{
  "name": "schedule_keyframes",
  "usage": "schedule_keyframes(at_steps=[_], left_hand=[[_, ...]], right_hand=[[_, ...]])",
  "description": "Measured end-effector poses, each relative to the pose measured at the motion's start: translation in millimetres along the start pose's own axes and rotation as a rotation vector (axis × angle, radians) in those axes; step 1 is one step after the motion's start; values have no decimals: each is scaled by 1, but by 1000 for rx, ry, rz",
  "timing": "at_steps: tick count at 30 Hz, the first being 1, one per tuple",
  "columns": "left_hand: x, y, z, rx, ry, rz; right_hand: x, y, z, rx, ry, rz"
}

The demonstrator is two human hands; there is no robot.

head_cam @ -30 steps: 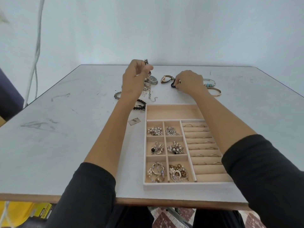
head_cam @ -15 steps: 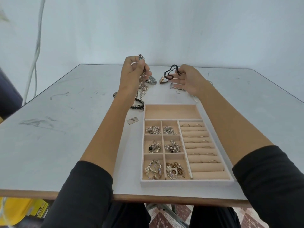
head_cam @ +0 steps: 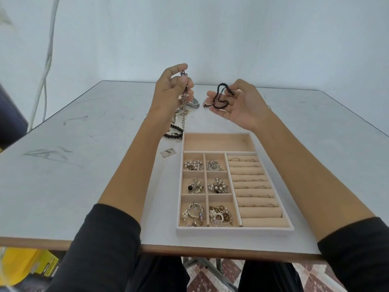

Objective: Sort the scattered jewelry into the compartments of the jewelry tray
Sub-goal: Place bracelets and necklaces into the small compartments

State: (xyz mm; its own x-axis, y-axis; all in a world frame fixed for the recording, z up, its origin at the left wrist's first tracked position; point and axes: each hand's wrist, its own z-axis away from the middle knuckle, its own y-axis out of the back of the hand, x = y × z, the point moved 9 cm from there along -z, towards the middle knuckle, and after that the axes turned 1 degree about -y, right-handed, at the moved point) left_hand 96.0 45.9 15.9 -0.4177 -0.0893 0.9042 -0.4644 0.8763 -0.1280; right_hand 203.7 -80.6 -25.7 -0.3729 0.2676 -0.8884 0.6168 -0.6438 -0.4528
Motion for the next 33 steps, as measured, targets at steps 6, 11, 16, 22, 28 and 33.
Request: schedule_keyframes(at_steps=[6, 11, 16, 22, 28, 33], left_hand=[[15, -4, 3, -41, -56, 23], [27, -6, 7, -77, -97, 54], [38, -7, 14, -111, -122, 74], [51, -11, 26, -171, -147, 88], [52, -18, 35, -258, -106, 80], [56, -20, 39, -289, -98, 141]], right_hand=[[0, -10, 13, -46, -5, 125], [-1, -16, 30, -119, 48, 238], [-2, -20, 48, -148, 61, 332], [-1, -31, 72, -227, 70, 639], [3, -41, 89, -291, 81, 1010], [14, -49, 91, -348, 32, 1035]])
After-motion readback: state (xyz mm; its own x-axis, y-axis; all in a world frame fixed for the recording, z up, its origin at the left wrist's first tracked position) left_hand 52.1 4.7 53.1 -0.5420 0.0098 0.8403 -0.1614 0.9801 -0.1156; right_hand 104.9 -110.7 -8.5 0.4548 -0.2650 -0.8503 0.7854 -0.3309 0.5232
